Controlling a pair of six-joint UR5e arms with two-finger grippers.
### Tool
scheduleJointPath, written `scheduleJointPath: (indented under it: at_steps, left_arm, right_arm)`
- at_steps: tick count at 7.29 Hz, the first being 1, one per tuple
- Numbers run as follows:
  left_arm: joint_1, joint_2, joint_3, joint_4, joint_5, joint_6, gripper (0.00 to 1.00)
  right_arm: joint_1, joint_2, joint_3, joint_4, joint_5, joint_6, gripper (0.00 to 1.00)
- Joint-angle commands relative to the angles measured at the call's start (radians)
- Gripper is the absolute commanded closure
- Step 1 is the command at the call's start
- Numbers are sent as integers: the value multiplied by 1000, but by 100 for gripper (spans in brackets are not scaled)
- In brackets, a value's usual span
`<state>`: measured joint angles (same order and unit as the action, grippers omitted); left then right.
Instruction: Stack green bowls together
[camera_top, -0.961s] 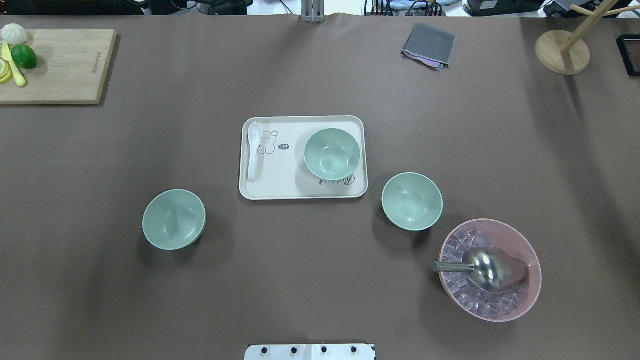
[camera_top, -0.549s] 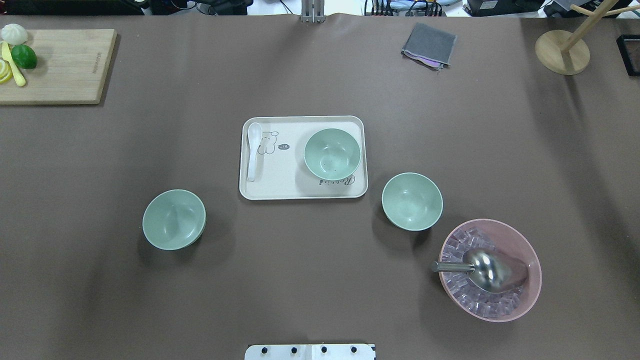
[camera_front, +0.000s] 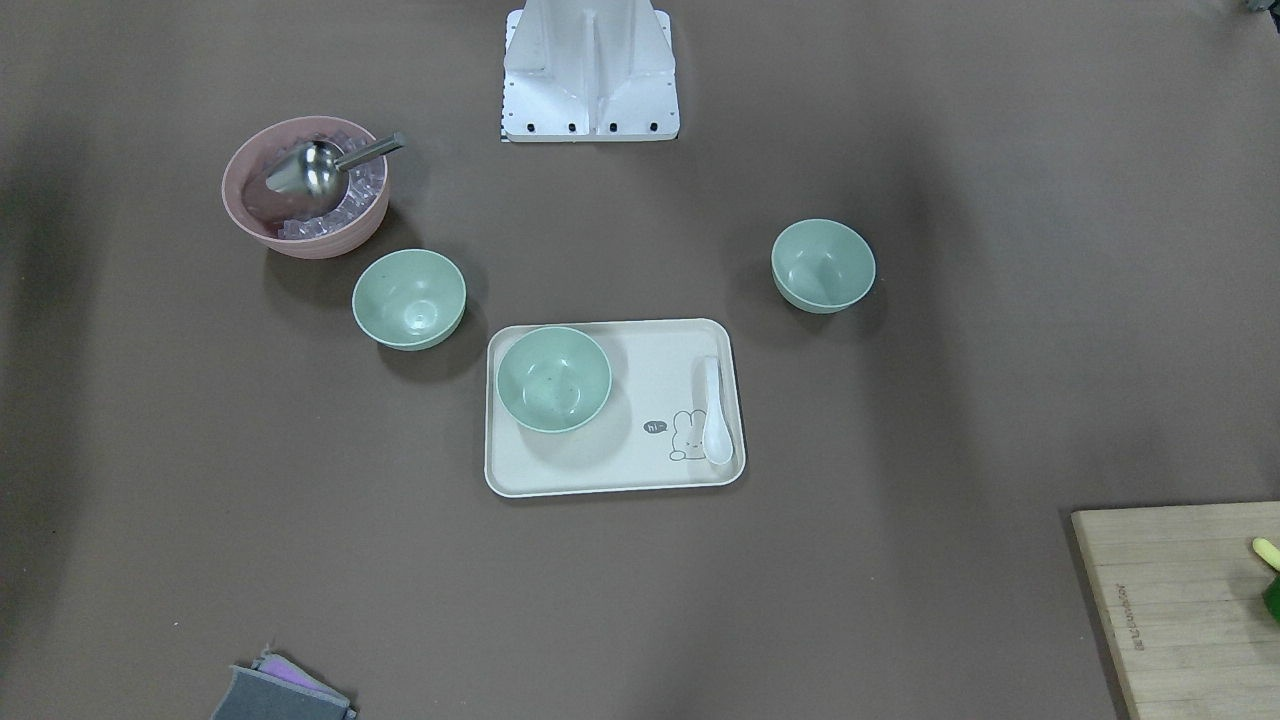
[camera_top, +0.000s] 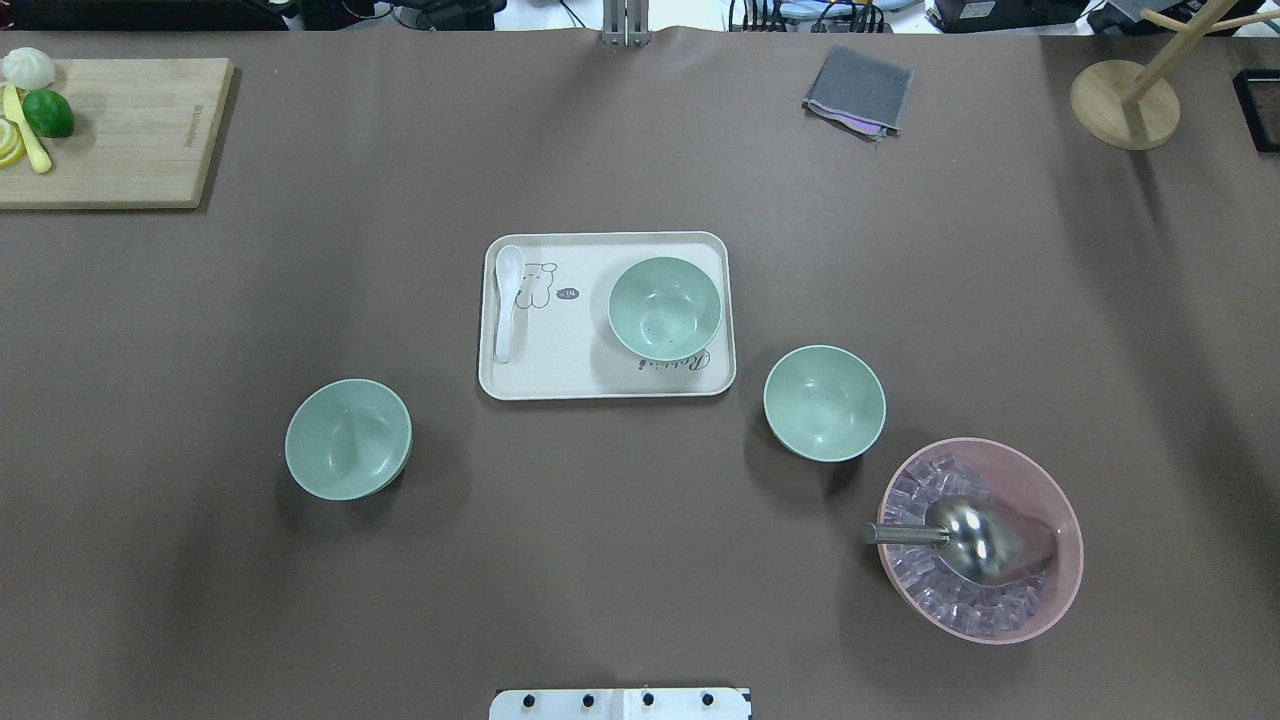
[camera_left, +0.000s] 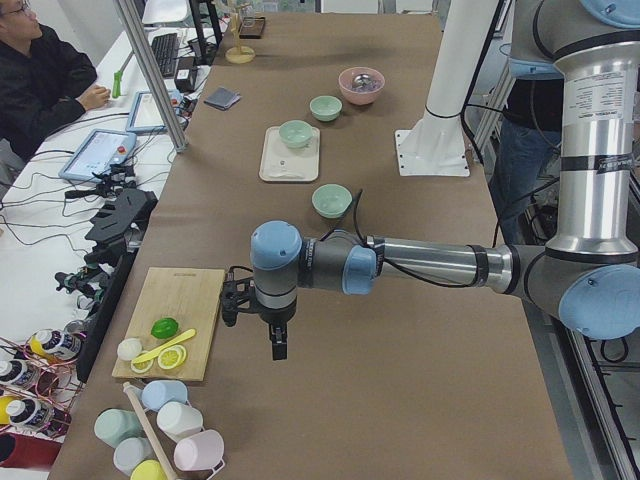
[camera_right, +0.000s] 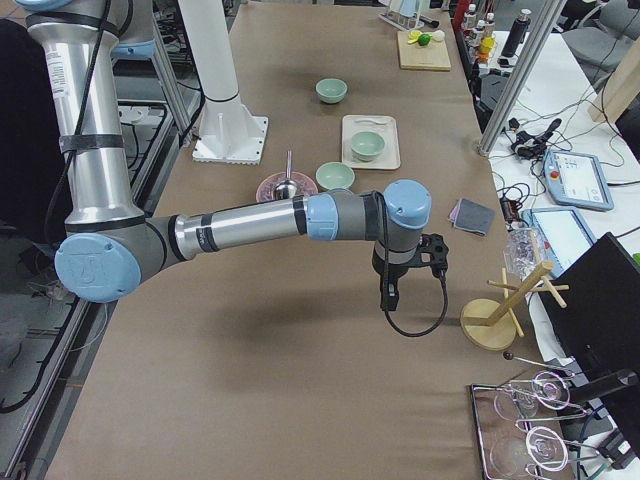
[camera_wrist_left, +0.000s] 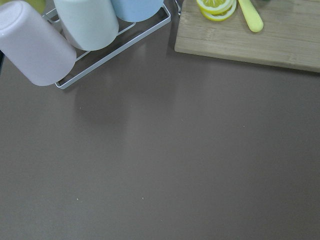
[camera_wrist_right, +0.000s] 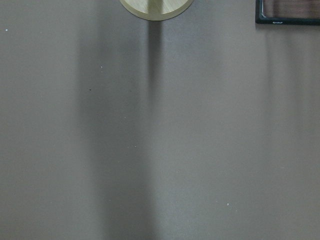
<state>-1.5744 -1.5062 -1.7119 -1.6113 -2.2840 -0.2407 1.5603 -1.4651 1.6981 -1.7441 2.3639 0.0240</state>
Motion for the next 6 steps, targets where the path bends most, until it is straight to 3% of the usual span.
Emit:
scheduleJointPath:
  at_steps: [1, 5, 6]
  left_arm:
    - [5, -2, -2, 1, -3, 0, 2]
    - [40, -11, -21, -13, -6, -6, 2]
    - [62, -11, -99, -15, -24, -6, 2]
  right_arm:
    - [0, 0, -1, 0, -2, 1, 0]
    - [0, 2, 0, 0, 2, 1, 0]
    - [0, 5, 0, 0, 0, 2, 0]
